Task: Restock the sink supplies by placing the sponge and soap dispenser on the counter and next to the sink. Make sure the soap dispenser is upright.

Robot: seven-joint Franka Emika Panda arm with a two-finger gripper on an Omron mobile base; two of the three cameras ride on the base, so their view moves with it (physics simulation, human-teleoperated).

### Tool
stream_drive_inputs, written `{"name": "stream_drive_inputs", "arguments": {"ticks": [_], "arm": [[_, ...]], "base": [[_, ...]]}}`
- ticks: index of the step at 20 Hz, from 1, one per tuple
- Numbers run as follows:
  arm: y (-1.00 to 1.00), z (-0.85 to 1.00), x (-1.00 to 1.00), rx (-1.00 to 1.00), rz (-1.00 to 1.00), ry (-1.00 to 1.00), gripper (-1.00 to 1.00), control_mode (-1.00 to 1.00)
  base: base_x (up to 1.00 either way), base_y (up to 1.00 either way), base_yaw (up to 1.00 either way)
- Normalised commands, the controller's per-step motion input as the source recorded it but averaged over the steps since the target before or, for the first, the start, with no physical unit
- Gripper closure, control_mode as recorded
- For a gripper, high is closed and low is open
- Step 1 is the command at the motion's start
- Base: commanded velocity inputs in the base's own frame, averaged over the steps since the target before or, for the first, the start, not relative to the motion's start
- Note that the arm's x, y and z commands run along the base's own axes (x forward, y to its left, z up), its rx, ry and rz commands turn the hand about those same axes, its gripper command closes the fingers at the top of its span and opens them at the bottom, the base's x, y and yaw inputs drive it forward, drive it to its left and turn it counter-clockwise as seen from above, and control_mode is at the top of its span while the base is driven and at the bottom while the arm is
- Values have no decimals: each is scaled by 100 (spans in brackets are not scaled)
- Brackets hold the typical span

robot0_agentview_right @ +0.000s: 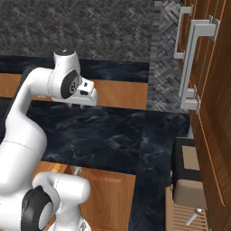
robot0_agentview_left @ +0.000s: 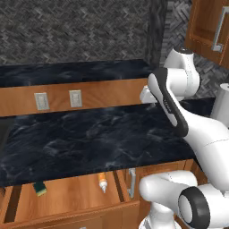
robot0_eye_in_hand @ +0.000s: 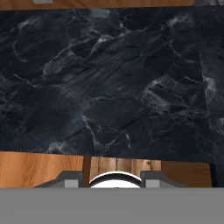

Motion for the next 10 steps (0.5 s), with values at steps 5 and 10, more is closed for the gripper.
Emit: {"name": "stream_drive_inputs", "arguments": {"ticks": [5, 10], "arm": [[0, 0, -8, 0, 0, -3, -100, 100], [0, 0, 0, 0, 0, 0, -100, 100]], "base": [[-24, 0, 0], [-96, 25, -8]]}}
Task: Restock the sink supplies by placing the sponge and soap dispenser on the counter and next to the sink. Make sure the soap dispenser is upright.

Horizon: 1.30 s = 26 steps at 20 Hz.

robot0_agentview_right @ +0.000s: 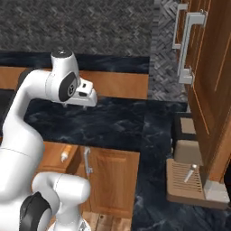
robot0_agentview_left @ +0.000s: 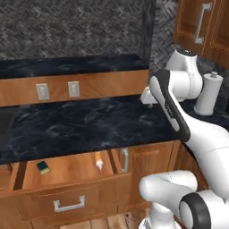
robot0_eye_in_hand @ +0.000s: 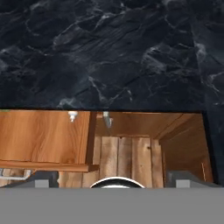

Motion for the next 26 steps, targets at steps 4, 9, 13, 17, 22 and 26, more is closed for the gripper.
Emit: {"name": "stream_drive_inputs", "arguments": {"ticks": [4, 9, 13, 17, 22, 26], "arm": [[0, 0, 0, 0, 0, 0, -100, 100], [0, 0, 0, 0, 0, 0, -100, 100], [0, 0, 0, 0, 0, 0, -100, 100], [0, 0, 0, 0, 0, 0, -100, 100], [0, 0, 0, 0, 0, 0, -100, 100], [0, 0, 0, 0, 0, 0, -100, 100]], "base": [[-62, 88, -15], [-29, 100, -22], [-7, 100, -25], [6, 100, -27], [30, 99, -29], [29, 96, -38]]}}
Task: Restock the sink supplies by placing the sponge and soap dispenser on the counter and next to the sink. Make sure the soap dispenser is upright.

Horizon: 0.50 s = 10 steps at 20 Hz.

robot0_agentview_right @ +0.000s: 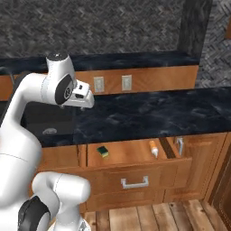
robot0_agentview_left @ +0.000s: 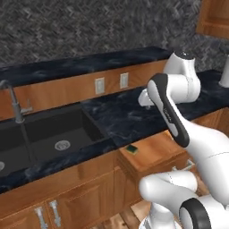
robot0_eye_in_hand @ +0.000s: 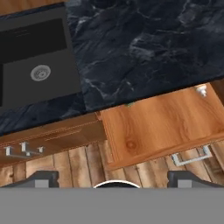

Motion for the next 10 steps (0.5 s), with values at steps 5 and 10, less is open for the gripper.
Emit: {"name": "stream_drive_inputs", "arguments": {"ticks": [5, 10], "arm": [[0, 0, 0, 0, 0, 0, -100, 100], [0, 0, 0, 0, 0, 0, -100, 100]], "base": [[7, 72, -41], [10, 55, -31]]}}
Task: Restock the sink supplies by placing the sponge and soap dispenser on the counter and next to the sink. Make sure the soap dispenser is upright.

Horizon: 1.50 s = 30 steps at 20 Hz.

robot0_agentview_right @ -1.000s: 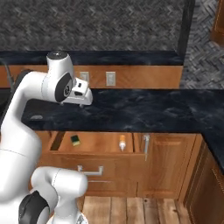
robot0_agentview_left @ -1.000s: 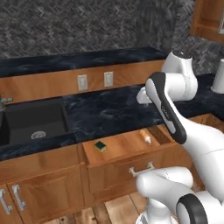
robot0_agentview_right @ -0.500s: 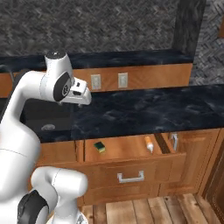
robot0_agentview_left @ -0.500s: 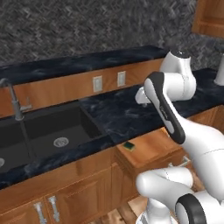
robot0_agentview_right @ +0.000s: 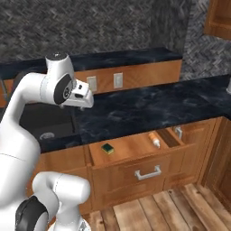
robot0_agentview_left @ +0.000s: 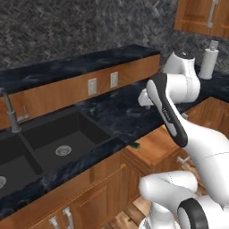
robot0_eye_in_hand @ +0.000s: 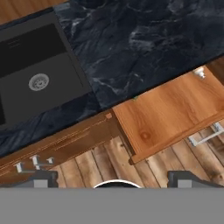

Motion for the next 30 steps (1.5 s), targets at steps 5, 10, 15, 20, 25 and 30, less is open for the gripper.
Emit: {"name": "stream_drive_inputs", "arguments": {"ticks": [5, 10, 15, 20, 25, 30], "arm": [[0, 0, 0, 0, 0, 0, -100, 100], [0, 0, 0, 0, 0, 0, -100, 100], [0, 0, 0, 0, 0, 0, -100, 100], [0, 0, 0, 0, 0, 0, -100, 100], [0, 0, 0, 0, 0, 0, -100, 100], [0, 0, 0, 0, 0, 0, -100, 100]], "base": [[46, 58, -22], [31, 53, -15], [19, 30, -11], [7, 12, -5], [2, 3, 0], [1, 0, 0]]}}
